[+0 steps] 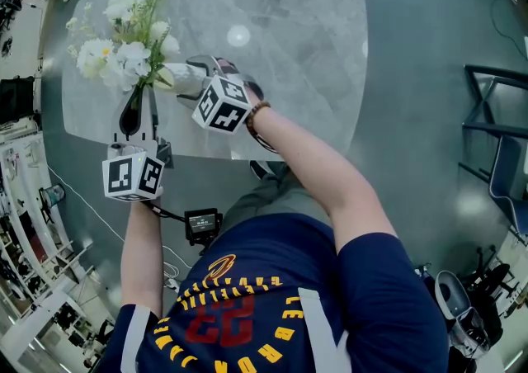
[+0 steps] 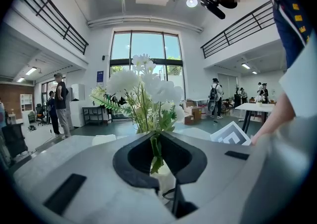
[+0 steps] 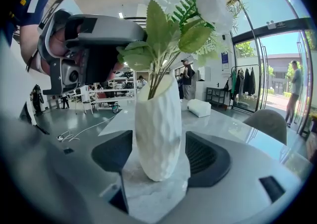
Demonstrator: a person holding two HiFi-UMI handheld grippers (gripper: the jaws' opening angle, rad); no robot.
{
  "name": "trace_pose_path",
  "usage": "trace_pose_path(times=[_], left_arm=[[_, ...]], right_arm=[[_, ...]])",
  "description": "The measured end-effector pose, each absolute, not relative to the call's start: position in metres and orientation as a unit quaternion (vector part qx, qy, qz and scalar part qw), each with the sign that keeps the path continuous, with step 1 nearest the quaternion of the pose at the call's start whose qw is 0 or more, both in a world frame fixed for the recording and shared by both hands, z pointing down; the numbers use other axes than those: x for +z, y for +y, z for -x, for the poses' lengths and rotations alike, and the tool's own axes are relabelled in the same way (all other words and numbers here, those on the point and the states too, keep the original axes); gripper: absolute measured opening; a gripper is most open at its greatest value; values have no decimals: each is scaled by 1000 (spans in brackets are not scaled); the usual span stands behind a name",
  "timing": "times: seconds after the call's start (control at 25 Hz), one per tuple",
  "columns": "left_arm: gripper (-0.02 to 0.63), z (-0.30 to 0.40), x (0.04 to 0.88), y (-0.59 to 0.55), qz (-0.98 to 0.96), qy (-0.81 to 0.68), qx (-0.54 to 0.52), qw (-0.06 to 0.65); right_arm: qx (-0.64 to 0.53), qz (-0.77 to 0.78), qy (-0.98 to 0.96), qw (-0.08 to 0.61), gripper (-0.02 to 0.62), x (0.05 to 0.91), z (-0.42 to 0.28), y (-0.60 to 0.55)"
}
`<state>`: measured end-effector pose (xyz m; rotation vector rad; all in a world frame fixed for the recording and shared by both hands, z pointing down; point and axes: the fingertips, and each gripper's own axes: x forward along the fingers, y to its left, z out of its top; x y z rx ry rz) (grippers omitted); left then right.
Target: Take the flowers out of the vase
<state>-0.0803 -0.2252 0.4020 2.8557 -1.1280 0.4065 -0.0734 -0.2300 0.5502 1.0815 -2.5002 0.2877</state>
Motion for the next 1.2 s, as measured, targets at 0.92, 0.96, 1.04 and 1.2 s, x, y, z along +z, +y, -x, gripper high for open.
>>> trace_pose_path(times=[0.92, 0.96, 1.04, 1.2], left_arm=[[26, 67, 400, -228, -925, -362, 116, 17], [25, 67, 401, -226, -925, -362, 116, 18], [25, 67, 401, -222, -925, -362, 113, 19], [25, 69, 394, -222, -925, -364, 107, 13]], right_arm=[[99, -385, -901, 173, 331, 534, 76, -229], [98, -387, -902, 166, 331, 530, 77, -229], [92, -391, -903, 154, 331, 520, 78, -231], [83, -386, -906, 150, 331, 509, 83, -232]])
